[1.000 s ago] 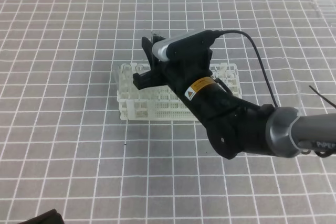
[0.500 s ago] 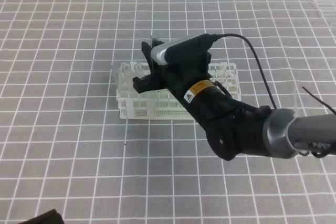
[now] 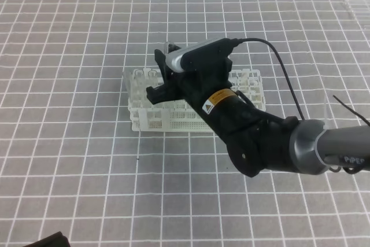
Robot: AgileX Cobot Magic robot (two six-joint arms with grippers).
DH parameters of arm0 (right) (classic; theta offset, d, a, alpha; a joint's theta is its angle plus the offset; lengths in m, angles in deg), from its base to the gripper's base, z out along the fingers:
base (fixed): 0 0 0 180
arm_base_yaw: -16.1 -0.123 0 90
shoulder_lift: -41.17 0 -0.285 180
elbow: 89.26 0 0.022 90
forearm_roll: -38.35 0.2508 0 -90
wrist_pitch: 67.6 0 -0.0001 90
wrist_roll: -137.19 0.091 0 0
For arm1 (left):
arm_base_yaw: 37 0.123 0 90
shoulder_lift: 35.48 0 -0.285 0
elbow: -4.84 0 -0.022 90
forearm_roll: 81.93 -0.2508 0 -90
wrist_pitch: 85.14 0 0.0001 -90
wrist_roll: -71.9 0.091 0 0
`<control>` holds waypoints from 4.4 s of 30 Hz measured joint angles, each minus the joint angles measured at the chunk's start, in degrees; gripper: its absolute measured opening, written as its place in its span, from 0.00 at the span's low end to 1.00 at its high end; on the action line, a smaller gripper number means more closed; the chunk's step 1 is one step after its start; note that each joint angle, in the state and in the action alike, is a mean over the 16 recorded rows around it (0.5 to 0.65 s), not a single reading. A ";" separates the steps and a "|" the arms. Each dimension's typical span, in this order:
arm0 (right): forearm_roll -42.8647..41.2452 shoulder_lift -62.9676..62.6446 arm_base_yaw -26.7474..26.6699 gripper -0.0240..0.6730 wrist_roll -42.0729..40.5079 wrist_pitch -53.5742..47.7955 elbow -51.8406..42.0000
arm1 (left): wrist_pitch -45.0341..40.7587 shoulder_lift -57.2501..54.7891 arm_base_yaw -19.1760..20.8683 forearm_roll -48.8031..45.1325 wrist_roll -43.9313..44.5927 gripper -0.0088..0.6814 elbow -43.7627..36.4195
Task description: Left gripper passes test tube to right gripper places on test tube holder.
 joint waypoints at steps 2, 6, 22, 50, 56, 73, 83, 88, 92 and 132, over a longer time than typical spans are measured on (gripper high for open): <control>0.00 -0.08 0.01 0.36 -0.04 -0.19 0.00 | -0.17 0.05 0.01 0.01 0.01 0.01 0.04; 0.00 -0.58 0.03 0.44 -0.13 -1.29 0.00 | -0.27 0.03 0.00 -0.01 -0.01 0.01 -0.04; -0.29 -22.59 0.05 0.22 -2.57 -23.36 -6.04 | -0.11 0.00 0.00 -0.02 -0.03 0.01 -0.13; -4.90 -74.21 6.11 0.02 -4.94 -74.16 -24.30 | -0.39 -0.24 -0.04 -0.07 -0.08 0.01 -0.46; -2.53 -83.98 16.85 0.02 -5.54 -72.95 -33.30 | -0.60 -0.17 -0.03 -0.05 -0.06 0.01 -0.34; 4.36 -113.08 37.00 0.02 -9.58 -58.87 -60.36 | -1.07 -0.06 -0.01 -0.04 -0.04 0.01 -0.25; 3.22 -113.74 37.82 0.02 -9.71 -54.62 -64.79 | -1.18 -0.07 -0.02 -0.05 -0.04 0.01 -0.29; 1.69 -113.74 37.82 0.02 -9.68 -57.68 -65.10 | -1.13 -0.07 -0.02 -0.05 -0.05 0.01 -0.34; 0.50 -113.74 37.82 0.02 -9.67 -60.87 -65.11 | -1.29 -0.04 -0.01 -0.05 -0.03 0.01 -0.25; -0.02 -113.74 37.82 0.02 -9.65 -65.82 -65.11 | 2.20 0.76 12.86 -8.37 1.11 0.01 -0.29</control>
